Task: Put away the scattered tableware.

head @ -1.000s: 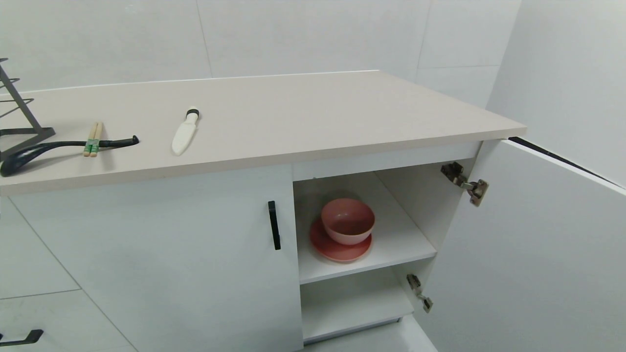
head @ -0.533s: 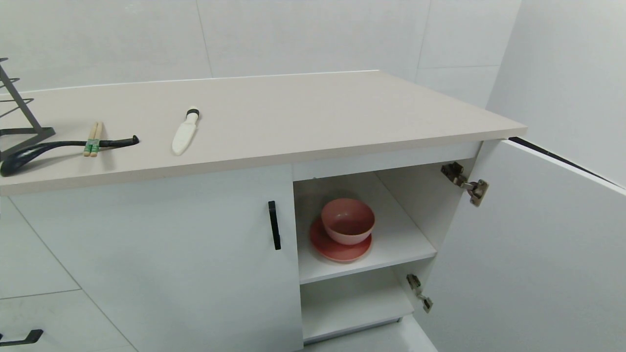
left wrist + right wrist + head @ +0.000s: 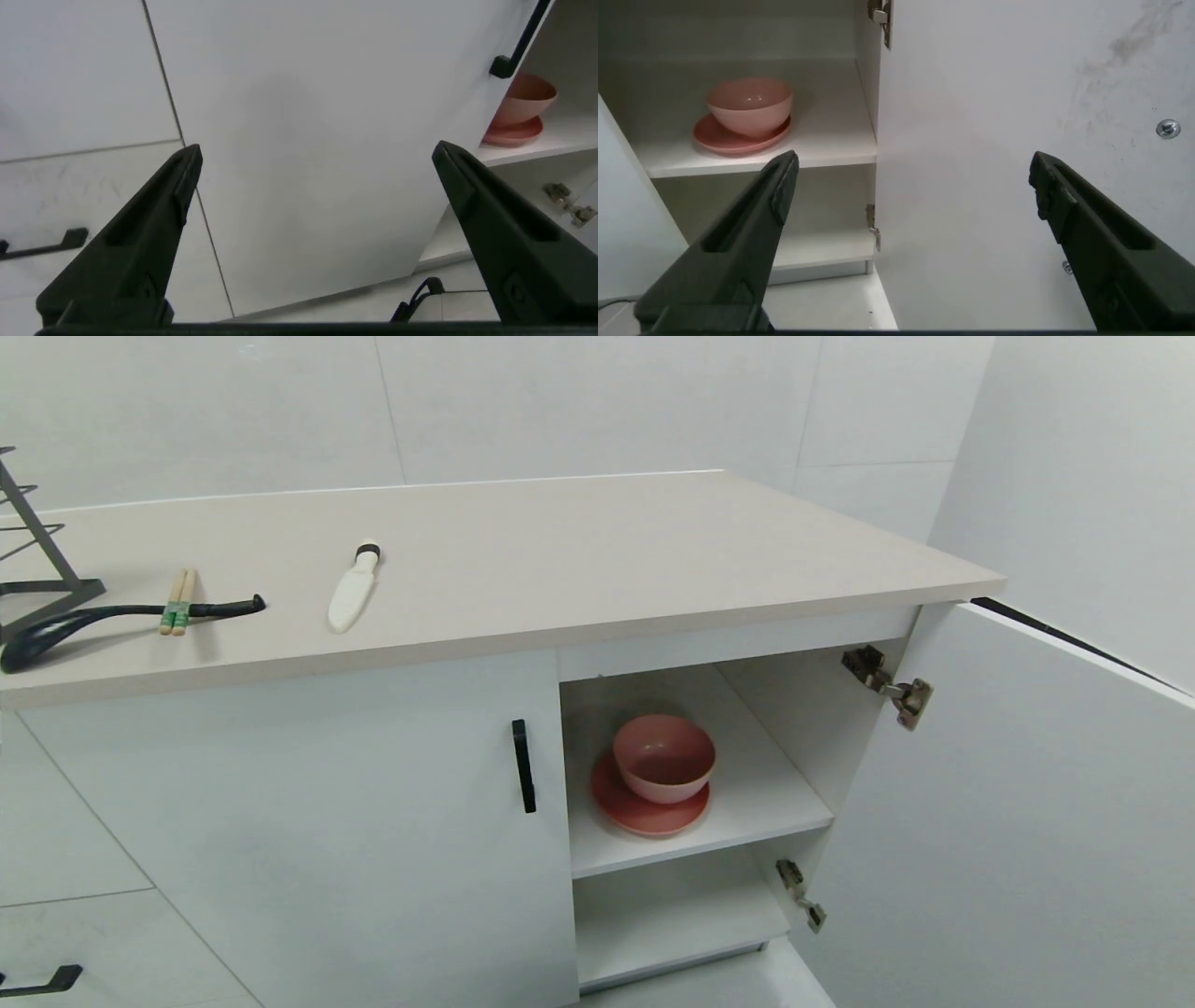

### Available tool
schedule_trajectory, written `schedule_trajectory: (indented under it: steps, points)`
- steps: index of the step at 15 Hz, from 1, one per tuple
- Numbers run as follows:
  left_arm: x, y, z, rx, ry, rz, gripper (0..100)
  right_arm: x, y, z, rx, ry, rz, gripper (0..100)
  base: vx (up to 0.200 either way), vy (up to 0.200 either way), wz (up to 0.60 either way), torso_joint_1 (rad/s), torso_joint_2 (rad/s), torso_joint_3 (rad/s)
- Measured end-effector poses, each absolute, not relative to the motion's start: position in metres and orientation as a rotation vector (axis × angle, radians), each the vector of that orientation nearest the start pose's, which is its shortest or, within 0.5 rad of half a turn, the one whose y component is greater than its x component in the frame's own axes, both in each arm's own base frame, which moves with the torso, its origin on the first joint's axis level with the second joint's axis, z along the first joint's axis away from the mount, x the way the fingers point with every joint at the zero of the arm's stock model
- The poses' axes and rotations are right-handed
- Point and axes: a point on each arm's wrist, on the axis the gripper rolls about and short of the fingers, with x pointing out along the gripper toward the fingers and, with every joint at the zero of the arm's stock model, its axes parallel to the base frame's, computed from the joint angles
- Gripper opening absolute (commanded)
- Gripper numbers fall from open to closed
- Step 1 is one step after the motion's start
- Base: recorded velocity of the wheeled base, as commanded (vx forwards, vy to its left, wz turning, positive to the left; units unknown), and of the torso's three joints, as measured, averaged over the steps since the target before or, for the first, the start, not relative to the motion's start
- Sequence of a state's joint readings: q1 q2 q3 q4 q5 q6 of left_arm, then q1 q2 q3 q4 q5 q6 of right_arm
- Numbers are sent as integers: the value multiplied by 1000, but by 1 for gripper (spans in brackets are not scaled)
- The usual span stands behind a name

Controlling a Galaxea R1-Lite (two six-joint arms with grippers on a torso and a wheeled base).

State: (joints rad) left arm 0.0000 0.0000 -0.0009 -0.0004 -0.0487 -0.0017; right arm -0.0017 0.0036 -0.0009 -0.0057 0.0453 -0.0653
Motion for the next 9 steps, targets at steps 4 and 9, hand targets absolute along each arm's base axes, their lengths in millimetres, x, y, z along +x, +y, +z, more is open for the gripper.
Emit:
schedule_trajectory:
  steps: [4, 9]
  points:
    - [-23, -1, 76, -1, -1, -47, 100, -23, 1, 76, -63, -4, 44, 100, -200, 0, 0, 6, 4, 2]
    - [-23, -1, 76, -5, -2, -42, 100, -23, 1, 76, -65, -4, 44, 100, -200, 0, 0, -1, 3, 1]
